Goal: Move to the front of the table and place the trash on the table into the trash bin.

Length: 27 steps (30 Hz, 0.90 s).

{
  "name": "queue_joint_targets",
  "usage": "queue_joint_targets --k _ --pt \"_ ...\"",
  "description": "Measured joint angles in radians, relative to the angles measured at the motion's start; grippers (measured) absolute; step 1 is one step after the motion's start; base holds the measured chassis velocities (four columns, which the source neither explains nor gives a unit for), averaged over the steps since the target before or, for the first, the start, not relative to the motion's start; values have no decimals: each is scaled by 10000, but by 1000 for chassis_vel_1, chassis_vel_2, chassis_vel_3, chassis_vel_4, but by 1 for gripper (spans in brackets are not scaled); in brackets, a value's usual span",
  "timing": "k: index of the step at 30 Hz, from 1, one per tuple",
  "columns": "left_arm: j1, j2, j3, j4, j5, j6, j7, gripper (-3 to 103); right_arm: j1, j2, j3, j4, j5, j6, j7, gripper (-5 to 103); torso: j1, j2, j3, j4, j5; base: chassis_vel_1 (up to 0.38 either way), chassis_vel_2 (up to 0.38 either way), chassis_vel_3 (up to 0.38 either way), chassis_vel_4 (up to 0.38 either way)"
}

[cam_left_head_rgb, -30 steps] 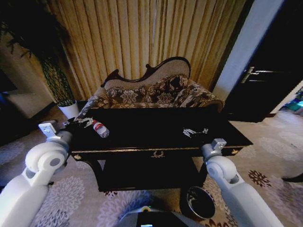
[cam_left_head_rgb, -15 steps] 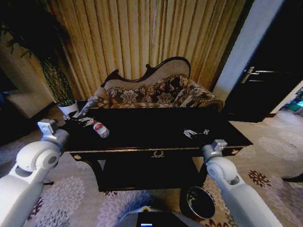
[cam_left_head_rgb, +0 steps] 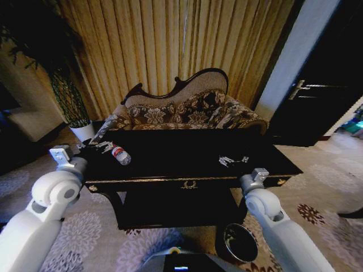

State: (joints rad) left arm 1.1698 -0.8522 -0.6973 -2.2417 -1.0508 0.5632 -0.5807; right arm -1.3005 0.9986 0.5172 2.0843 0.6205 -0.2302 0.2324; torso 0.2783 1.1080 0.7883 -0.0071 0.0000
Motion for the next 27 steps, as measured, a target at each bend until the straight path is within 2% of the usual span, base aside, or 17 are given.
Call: queue_joint_targets --k 3,4,7,12,21,27 --pt "-434 -264 188 86 -937 204 -1321 100 171 -320 23 63 354 -169 1 100 0 -1 0 -3 0 0 0 0 0" --pt "-434 -264 188 86 -937 204 -1321 100 171 -320 23 63 354 -169 1 100 0 -1 0 -3 0 0 0 0 0" --pt "-448 -394 220 25 -1352 439 -2055 100 279 -586 89 120 571 -269 10 100 0 0 0 -1 0 0 0 0 0" --pt "-371 -459 329 45 -1477 458 -2312 100 414 -690 125 222 993 -387 83 100 0 0 0 0 0 0 0 0 0" --pt "-604 -600 694 347 -1486 437 -2286 100 500 -776 240 442 1632 -583 166 100 0 0 0 -1 0 0 0 0 0" --pt "-980 -897 944 634 -1473 326 -2160 100 838 -1244 355 653 2612 -739 310 100 0 0 0 0 -1 0 0 0 0"
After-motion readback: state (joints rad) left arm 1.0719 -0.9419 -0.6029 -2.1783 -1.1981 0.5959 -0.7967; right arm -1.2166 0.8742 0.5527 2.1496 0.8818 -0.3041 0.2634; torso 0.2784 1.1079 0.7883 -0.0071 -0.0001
